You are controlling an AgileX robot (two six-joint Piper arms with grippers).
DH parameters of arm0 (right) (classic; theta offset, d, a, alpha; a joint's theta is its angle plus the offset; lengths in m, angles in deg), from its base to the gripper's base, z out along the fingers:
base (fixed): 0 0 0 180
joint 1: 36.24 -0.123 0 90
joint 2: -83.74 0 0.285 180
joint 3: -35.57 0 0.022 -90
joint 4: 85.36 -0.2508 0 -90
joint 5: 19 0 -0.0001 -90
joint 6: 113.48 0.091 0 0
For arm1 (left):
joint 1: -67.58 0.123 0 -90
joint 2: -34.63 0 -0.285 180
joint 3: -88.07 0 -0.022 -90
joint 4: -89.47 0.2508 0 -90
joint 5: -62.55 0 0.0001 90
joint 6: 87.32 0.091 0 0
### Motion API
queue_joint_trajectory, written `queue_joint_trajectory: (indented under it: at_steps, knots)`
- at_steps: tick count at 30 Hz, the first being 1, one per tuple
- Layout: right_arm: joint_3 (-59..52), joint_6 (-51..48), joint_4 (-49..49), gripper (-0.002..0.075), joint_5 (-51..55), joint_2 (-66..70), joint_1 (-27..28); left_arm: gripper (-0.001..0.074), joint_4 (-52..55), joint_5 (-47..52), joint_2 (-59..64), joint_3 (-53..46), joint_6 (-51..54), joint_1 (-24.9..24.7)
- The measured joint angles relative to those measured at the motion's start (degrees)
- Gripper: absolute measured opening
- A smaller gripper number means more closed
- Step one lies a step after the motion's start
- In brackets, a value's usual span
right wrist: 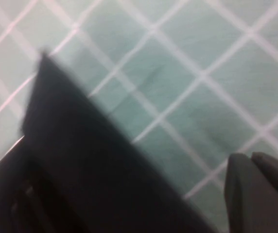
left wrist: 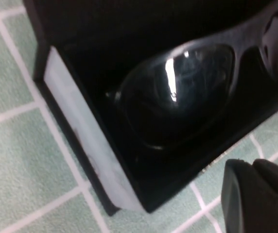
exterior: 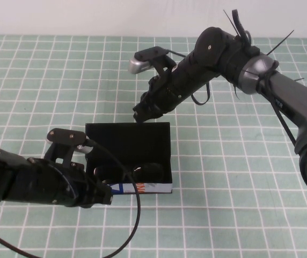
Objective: Return glasses to glasses case
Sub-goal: Close the glasses case
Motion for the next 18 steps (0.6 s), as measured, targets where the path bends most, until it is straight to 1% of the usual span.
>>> queue_joint_trajectory:
  at_steps: [5,9,15,18]
  knots:
    - [0.0,-5.4,-1.9,-0.0011,4.3,0.0,0.0,-0.0001,-1.1,-1.3,0.0,0.0,1.1,0.0]
    - [0.0,-6.1,-2.3,-0.0012,6.6,0.0,0.0,-0.0001,-1.4,-2.2,0.0,0.0,1.2,0.0]
    - [0.0,-6.3,-3.8,-0.0011,7.0,0.0,0.0,-0.0002,-1.8,-2.3,0.0,0.0,1.3,0.0]
    - [0.0,-9.0,-5.9,-0.0012,8.7,0.0,0.0,-0.0001,-2.0,-2.3,0.0,0.0,1.3,0.0]
